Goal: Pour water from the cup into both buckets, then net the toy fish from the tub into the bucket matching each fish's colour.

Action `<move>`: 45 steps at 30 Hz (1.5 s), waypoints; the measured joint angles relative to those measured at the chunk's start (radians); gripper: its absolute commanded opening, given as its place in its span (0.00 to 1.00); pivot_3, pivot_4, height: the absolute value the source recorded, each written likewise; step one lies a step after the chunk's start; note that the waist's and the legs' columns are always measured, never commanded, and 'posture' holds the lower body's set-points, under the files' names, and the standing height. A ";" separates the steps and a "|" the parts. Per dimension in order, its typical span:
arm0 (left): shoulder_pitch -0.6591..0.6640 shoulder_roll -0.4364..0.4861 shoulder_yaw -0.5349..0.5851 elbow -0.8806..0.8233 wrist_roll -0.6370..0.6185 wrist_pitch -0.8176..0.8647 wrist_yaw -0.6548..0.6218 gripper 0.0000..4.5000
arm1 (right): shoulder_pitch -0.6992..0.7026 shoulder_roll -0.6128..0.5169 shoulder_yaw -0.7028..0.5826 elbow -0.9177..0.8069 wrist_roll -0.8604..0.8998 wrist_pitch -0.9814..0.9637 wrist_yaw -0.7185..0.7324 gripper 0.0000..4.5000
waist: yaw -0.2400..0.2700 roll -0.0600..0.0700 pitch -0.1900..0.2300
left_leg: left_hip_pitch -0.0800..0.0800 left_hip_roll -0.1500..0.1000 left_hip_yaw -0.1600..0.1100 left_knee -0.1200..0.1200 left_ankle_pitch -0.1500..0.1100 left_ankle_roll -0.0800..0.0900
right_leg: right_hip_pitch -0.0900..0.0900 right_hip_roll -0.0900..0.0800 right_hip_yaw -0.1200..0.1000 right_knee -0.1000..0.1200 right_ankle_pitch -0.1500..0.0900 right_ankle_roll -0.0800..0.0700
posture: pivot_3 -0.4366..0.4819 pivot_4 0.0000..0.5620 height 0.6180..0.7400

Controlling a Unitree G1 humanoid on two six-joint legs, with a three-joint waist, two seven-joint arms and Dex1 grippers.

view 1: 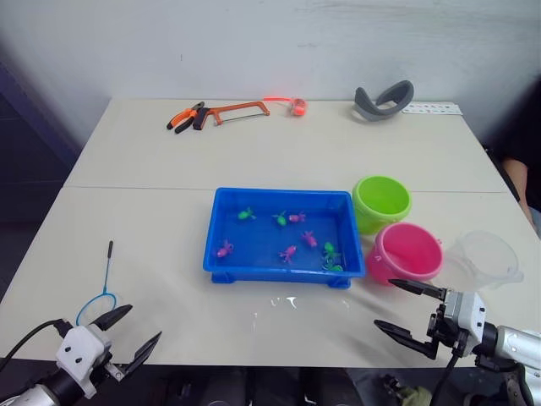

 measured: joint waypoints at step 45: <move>-0.761 0.080 -0.455 -0.289 -0.394 0.616 -0.080 0.96 | 0.036 0.234 -0.469 0.079 0.078 0.435 -0.895 1.00 | -0.008 0.012 -0.006 | 0.003 -0.003 0.003 -0.003 0.007 -0.002 | -0.001 0.002 0.006 0.009 -0.001 -0.001 | 0.48 0.27 1.00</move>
